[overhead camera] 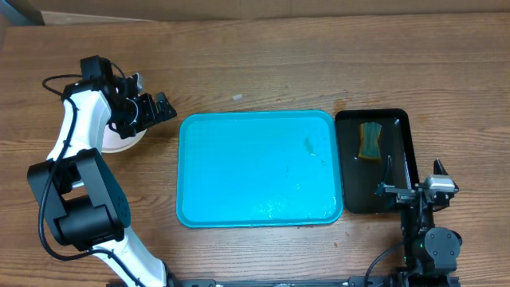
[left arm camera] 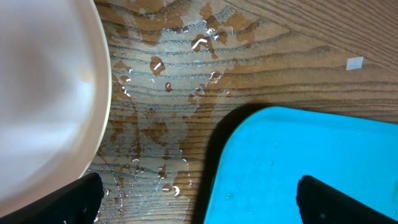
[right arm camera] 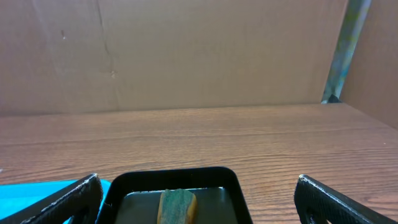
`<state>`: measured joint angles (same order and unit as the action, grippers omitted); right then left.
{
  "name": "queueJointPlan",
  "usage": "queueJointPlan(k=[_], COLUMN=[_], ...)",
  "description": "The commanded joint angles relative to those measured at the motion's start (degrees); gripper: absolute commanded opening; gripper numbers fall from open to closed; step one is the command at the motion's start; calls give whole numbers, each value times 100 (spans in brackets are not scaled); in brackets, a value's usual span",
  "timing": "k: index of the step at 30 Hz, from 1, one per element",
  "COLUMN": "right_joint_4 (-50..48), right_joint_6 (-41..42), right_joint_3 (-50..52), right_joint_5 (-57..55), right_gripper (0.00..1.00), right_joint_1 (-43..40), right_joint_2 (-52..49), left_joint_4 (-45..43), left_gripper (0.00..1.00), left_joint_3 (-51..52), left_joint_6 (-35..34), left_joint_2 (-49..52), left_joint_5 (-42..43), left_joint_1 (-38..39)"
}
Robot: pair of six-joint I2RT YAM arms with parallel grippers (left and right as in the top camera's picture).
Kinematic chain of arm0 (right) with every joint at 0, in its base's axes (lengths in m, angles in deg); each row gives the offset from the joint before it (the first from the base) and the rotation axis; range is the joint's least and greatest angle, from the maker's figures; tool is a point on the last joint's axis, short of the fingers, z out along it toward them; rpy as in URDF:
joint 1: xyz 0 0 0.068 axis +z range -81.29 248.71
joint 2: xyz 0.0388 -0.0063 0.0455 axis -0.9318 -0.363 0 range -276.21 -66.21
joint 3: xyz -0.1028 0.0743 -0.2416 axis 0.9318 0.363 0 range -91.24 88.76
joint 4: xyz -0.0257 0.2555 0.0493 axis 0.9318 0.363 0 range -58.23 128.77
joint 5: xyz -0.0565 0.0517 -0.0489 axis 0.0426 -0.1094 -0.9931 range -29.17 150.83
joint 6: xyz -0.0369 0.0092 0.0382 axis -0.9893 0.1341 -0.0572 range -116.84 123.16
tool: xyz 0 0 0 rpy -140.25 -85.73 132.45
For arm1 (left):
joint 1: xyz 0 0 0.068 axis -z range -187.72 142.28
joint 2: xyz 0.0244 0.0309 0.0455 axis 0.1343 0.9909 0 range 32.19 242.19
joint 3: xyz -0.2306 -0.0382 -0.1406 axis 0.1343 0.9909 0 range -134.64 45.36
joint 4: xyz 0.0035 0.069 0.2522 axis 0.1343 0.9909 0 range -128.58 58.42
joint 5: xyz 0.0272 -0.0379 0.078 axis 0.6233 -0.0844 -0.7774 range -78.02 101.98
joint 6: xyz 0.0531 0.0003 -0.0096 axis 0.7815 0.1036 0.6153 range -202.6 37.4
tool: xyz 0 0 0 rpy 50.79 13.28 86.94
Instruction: Clean dirty plates on tray and stack at the side
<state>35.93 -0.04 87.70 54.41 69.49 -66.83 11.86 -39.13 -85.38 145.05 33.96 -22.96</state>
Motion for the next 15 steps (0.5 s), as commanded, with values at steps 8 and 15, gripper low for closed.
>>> queueJointPlan(k=[8, 15], right_joint_4=[-15, -15], right_joint_6=[24, 24], right_joint_3=[61, 61], right_joint_5=[-59, -59], right_gripper=[100, 100], right_joint_1=[-26, -26], right_joint_2=[46, 46], left_joint_4=[11, 9], left_gripper=[100, 100], left_joint_3=[-114, -114], left_joint_6=[90, 90], left_joint_2=[-162, -1384], left_joint_5=[-17, -15], left_joint_1=[74, 372])
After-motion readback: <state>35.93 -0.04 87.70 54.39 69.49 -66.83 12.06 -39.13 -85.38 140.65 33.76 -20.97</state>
